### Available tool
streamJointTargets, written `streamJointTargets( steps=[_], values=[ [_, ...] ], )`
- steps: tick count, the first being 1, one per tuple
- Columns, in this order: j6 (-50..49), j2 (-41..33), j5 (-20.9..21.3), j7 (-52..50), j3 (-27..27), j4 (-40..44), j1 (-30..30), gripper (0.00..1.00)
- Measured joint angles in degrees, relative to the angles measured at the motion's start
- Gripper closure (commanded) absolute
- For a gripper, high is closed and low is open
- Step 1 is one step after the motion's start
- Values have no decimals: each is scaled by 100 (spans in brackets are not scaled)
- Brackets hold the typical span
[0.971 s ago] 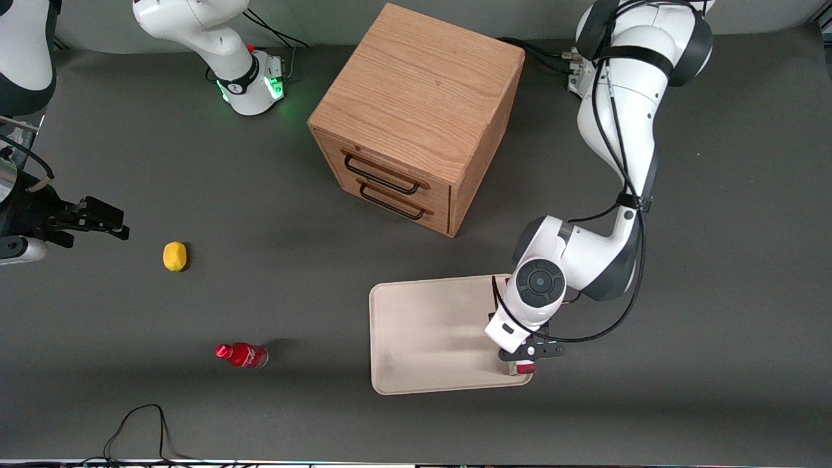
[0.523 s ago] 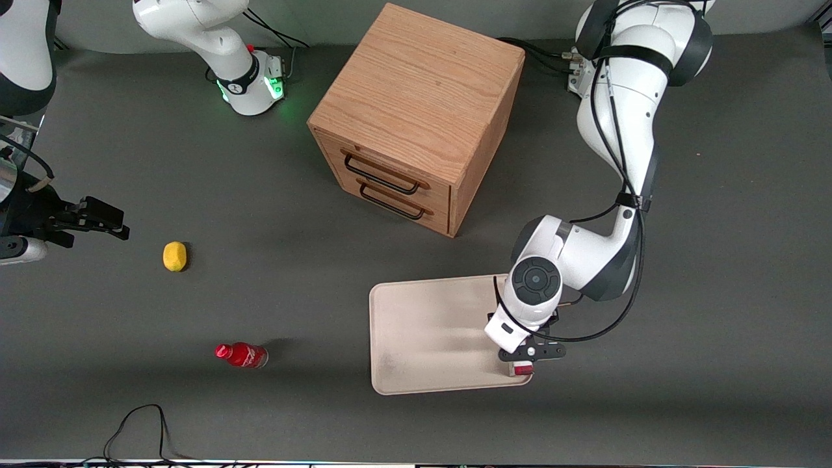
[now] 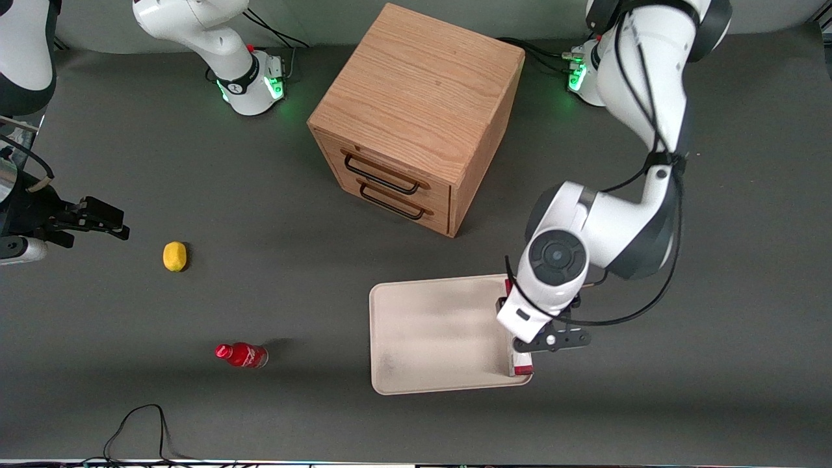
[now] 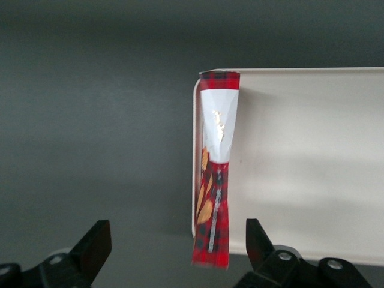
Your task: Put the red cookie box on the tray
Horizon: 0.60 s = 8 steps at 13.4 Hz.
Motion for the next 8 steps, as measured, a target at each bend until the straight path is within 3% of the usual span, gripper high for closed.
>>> streamJointTargets(
  steps=[4,8],
  values=[
    [-781,-916,0,0,-78,0,-1,0],
    [-962,-1507,9,1,-110,-18,21,0]
  ],
)
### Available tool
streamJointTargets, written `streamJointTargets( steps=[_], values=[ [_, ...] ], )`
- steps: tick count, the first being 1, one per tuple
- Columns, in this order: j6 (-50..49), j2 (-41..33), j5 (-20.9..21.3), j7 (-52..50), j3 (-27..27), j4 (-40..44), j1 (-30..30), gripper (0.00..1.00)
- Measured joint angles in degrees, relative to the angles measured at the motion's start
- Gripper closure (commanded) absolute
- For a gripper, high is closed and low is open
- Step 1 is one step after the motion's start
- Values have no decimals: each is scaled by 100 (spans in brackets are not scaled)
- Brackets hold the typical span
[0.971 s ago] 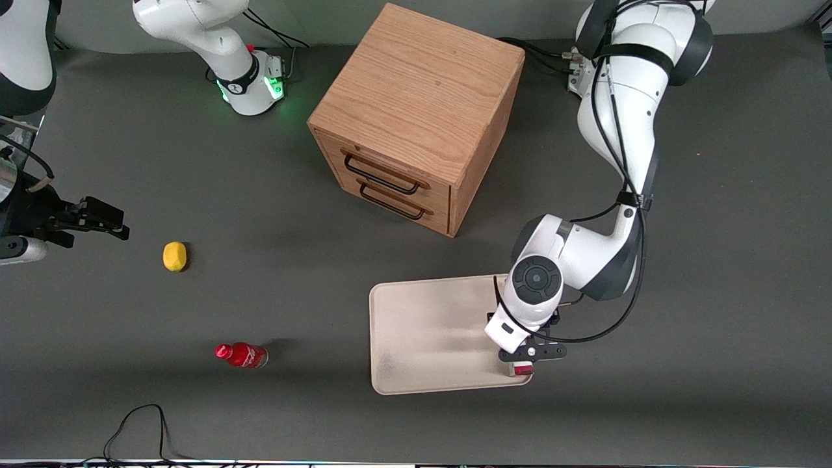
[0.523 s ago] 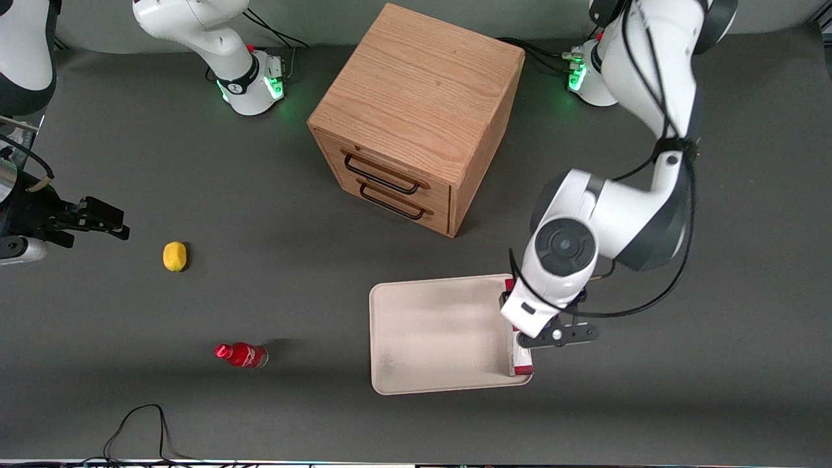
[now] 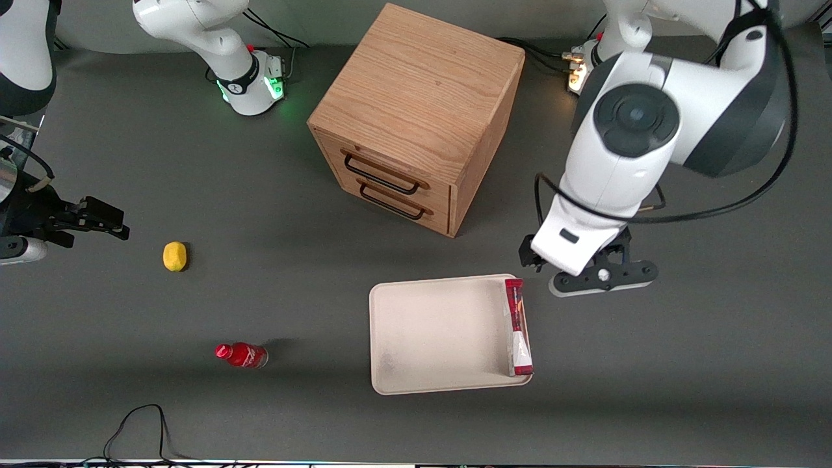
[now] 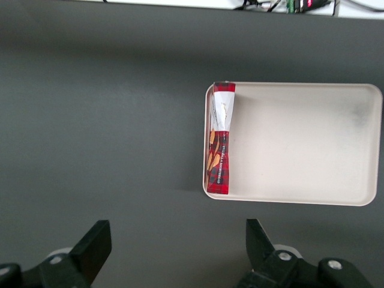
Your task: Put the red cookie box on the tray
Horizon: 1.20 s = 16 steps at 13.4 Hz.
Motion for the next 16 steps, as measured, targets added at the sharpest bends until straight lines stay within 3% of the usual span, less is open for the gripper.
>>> streamJointTargets(
  steps=[5,12,16],
  values=[
    [7,-431,8,735,-205,-615,794,0],
    [816,-2006,-256,2523,-192,-2685,2144,0],
    [828,-2464,-477,2920,512,-3075,1954,0]
  ],
)
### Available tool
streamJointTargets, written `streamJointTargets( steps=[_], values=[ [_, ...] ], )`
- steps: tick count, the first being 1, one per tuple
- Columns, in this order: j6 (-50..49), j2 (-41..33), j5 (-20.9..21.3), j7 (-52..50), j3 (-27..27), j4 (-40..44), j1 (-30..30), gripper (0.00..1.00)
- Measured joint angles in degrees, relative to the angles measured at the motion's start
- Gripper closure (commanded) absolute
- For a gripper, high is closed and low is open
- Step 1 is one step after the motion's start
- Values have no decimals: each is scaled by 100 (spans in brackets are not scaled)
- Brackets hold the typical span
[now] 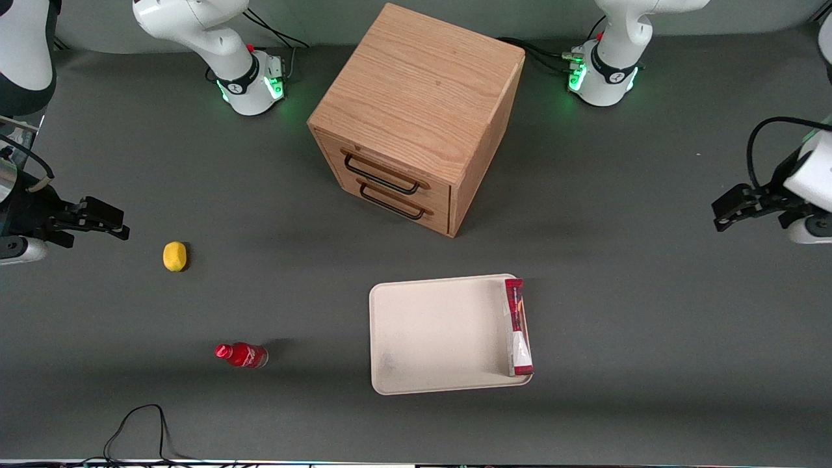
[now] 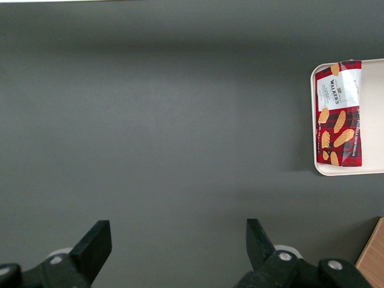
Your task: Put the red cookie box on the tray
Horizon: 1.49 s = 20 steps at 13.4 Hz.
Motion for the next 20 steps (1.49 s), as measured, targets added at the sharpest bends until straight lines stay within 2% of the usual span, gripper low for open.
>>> streamJointTargets(
  steps=[4,9,20],
  values=[
    [-7,-35,-27,11,232,53,-205,0],
    [-498,-125,-124,-35,180,270,-122,0],
    [-898,-167,-154,-68,73,273,-54,0]
  ],
)
